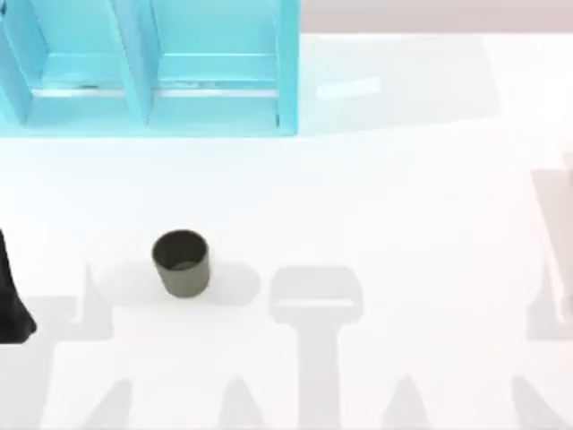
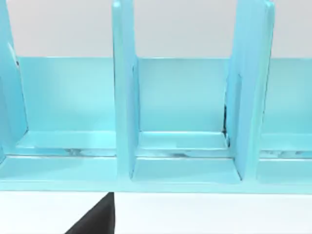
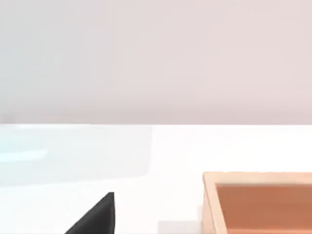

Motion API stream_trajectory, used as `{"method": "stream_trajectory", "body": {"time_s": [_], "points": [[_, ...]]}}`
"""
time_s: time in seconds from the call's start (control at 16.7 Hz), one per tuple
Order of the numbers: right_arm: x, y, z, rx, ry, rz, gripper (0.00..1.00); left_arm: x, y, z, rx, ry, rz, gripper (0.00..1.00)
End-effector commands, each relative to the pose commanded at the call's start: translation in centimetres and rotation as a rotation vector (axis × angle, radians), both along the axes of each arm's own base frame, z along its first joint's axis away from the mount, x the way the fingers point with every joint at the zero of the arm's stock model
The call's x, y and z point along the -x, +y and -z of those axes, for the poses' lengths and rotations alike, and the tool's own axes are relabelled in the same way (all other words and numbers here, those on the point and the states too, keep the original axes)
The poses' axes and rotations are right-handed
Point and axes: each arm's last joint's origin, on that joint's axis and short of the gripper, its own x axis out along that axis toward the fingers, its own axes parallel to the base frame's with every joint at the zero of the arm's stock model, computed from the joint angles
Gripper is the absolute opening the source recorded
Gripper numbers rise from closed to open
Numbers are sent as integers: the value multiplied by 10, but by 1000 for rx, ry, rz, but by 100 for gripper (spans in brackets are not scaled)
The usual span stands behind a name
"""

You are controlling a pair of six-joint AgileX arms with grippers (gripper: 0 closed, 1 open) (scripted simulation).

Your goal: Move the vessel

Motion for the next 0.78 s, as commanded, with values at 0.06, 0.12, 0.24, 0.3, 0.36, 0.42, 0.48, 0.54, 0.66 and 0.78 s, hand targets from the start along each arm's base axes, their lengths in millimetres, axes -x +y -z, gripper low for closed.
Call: {"method": "stream_trajectory", "body": {"time_s": [0.06,0.12,0.24,0.3,0.36,0.42,0.48,0.54,0.66,0.78], "points": [[0,0,0,0,0,0,100,0,0,0,0,0,0,100],[0,0,0,0,0,0,100,0,0,0,0,0,0,100],[0,0,0,0,0,0,100,0,-1,-6,10,25,8,100],[0,0,0,0,0,0,100,0,-2,-11,20,51,17,100],[0,0,0,0,0,0,100,-1,-3,-19,32,83,29,100],[0,0,0,0,0,0,100,-2,-5,-29,46,123,43,100],[0,0,0,0,0,0,100,-4,-7,-41,61,170,60,100],[0,0,0,0,0,0,100,-8,-10,-53,77,226,77,100],[0,0,0,0,0,0,100,-22,-17,-79,106,365,109,100],[0,0,0,0,0,0,100,-45,-27,-101,128,540,135,100]]}}
